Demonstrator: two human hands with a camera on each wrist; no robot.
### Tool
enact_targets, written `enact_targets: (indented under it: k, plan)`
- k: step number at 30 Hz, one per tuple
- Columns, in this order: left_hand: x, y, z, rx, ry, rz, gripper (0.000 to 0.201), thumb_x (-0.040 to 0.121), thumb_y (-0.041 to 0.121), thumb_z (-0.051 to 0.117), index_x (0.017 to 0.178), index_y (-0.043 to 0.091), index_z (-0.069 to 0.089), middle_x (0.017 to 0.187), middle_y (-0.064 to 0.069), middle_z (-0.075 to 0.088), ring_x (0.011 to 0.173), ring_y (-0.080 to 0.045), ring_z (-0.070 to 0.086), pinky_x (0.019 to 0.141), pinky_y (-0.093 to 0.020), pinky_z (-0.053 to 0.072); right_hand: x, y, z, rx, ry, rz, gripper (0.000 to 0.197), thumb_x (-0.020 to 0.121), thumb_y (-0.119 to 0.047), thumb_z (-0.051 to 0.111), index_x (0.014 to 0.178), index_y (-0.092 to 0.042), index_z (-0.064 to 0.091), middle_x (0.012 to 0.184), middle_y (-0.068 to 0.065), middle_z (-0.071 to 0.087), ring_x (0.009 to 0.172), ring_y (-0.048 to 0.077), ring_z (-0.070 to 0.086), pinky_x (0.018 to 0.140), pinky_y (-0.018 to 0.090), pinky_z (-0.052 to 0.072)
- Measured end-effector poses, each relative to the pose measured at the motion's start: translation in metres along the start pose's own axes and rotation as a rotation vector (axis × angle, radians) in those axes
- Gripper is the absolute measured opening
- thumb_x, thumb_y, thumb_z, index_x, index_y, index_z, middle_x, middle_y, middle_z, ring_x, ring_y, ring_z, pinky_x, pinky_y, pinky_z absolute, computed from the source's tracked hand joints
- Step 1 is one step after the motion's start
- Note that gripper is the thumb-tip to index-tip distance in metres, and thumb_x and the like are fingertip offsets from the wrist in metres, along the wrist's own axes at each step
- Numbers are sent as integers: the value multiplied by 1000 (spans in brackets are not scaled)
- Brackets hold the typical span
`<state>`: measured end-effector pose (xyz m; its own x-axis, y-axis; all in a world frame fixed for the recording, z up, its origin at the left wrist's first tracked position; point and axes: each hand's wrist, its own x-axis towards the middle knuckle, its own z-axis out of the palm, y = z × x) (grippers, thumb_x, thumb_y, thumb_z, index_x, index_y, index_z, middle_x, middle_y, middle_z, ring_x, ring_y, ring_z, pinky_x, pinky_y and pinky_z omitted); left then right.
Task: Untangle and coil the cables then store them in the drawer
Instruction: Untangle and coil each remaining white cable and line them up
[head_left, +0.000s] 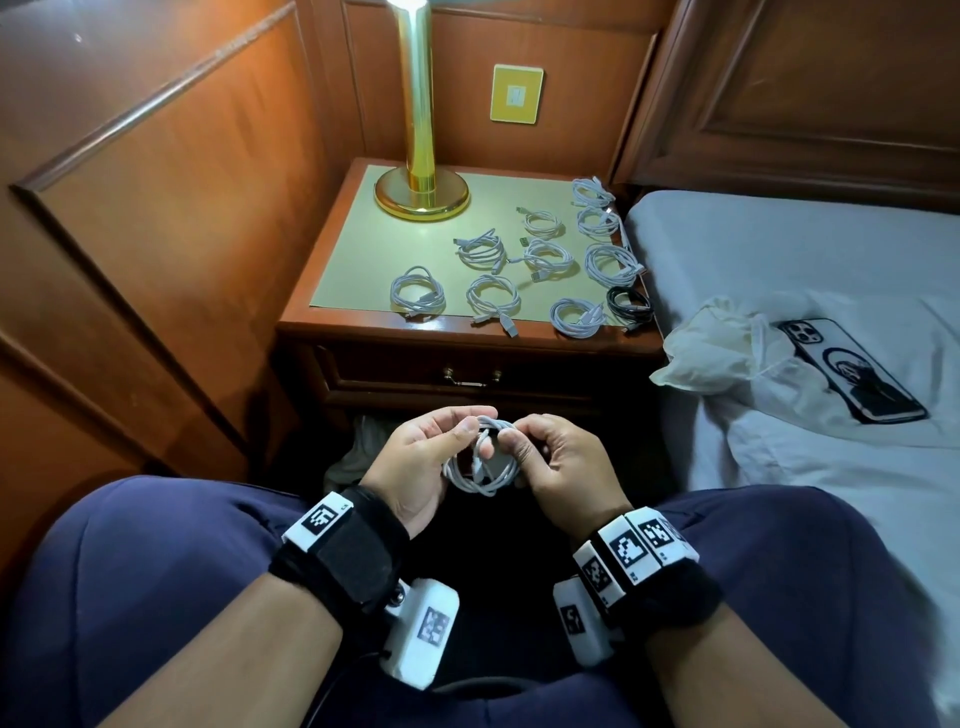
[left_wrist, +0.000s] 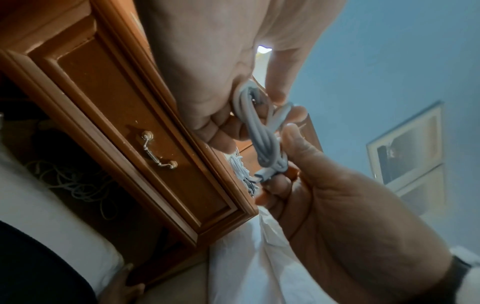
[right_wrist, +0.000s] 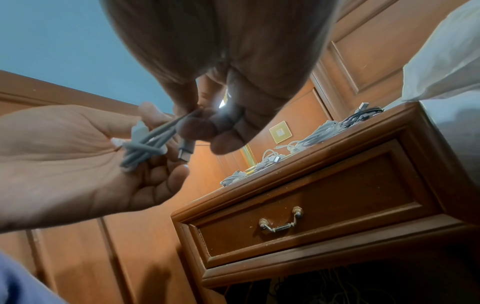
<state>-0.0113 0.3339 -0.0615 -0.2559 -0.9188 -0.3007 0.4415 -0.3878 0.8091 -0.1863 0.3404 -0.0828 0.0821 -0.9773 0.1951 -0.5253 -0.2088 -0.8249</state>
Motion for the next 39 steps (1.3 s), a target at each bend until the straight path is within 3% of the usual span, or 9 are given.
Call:
enact_targets:
  k: [4,6,10,16,20,25,32,36,39]
  plan:
    - [2,5,-2,-17,10,-88,19,101,7,49,113,-1,61,92,-20,50,76,-26,56,66,-31,58,-3,-2,0,-100,34,-118,28,93,-40,59,92,-15,73,82,-7,65,78,6,61,72,15,46]
    - [3,9,-4,-41,-15,-122,21,99,8,50,117,0,59,88,-19,56,75,-24,60,67,-31,59,-4,-4,2,-127,61,-147,27,94,-37,59,92,-13,73,82,-5,64,77,5,59,71,12,43]
    - [0,4,-2,-114,-32,-38,32,92,4,57,123,2,56,80,-13,67,72,-17,68,72,-32,60,0,-2,1,-130,103,-112,26,92,-36,60,90,-14,73,83,-6,65,78,4,59,73,8,42]
    - [-3,-2,3,-181,-47,17,38,88,-10,55,125,2,54,89,-18,70,74,-20,70,71,-32,61,0,0,-3,-96,97,-44,15,93,-30,65,89,-19,74,85,-8,66,80,-3,61,73,4,40]
    - [-3,4,1,-231,-71,-30,45,82,-8,57,126,2,54,94,-22,68,67,-22,69,65,-33,61,-1,-3,-2,-79,78,-42,24,91,-38,61,89,-18,74,85,-10,66,81,0,62,73,5,42]
    - [1,2,-1,-236,-60,-48,33,94,-10,49,124,2,55,96,-22,69,66,-24,67,62,-32,61,-2,-4,0,-101,105,-38,19,92,-34,64,89,-18,74,84,-8,66,80,1,61,73,6,41]
    - [4,-7,-10,359,-64,152,26,93,-5,61,115,9,62,99,-8,74,94,-21,71,82,-31,58,-4,-1,-9,-46,131,26,13,94,-32,66,86,-24,73,85,-11,68,80,5,65,71,28,56]
    - [4,-8,-12,370,-159,117,29,95,-5,59,121,9,58,101,-11,71,93,-21,68,84,-30,57,-5,-2,-9,-48,130,19,10,94,-30,67,85,-27,72,84,-11,68,79,4,65,72,27,55]
    - [3,-7,-10,230,-187,71,35,92,-3,64,124,6,56,101,-12,71,92,-20,69,84,-29,58,-6,-4,-9,-41,124,30,10,94,-30,67,86,-28,72,85,-11,69,80,4,66,72,24,55]
